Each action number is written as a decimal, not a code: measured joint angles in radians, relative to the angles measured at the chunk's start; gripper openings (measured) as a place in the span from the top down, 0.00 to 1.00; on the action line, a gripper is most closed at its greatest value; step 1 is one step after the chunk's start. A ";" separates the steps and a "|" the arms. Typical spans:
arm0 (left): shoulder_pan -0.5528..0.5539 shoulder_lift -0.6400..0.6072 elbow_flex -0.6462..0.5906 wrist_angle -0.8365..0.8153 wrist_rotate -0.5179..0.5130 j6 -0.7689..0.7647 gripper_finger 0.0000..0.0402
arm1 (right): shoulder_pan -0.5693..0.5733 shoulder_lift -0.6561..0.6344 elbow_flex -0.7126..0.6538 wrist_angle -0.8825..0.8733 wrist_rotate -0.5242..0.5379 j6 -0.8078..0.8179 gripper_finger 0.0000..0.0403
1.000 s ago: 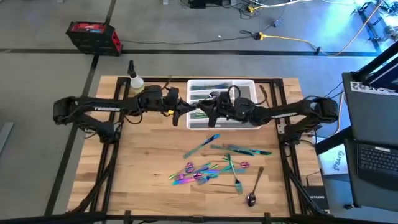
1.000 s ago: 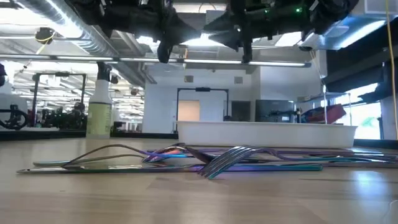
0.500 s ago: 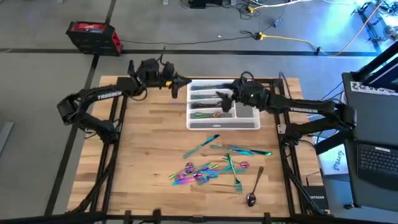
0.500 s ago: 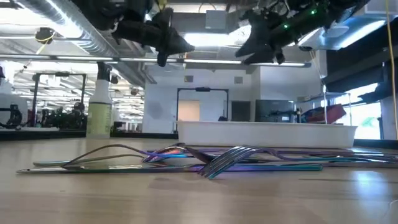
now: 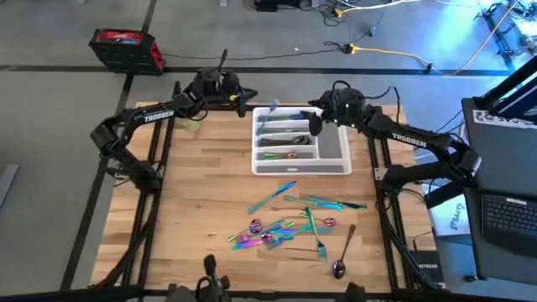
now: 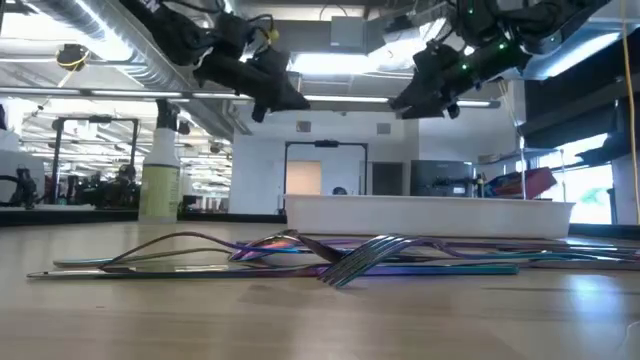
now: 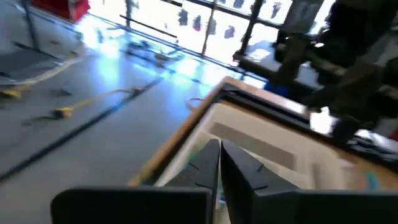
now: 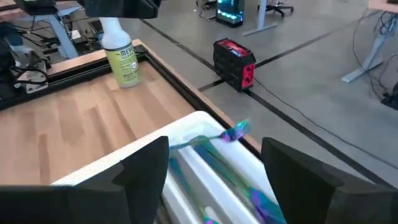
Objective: Sort silverware
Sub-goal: Put the blue fork on the white silverware tray
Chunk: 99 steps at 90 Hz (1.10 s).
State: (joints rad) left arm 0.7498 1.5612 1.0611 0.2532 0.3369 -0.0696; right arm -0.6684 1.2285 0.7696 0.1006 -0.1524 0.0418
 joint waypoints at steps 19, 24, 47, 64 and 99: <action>-0.008 0.036 0.000 -0.009 -0.028 0.043 0.99 | -0.068 0.017 0.000 0.000 -0.104 -0.036 0.40; -0.017 0.071 0.012 -0.026 -0.032 0.022 0.96 | -0.075 0.026 0.000 0.004 -0.105 -0.041 0.40; -0.134 0.277 0.203 -0.249 -0.174 0.205 0.75 | -0.074 0.076 0.000 0.020 -0.105 -0.051 0.40; -0.215 0.346 0.248 -0.269 -0.415 0.311 0.58 | -0.075 0.100 0.000 0.049 -0.098 -0.051 0.40; -0.289 0.467 0.249 -0.257 -0.591 0.173 0.44 | -0.074 0.163 0.000 0.077 -0.090 -0.077 0.40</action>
State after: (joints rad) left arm 0.4608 2.0286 1.3098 -0.0042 -0.2537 0.1036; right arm -0.7425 1.3920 0.7700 0.1779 -0.2420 -0.0357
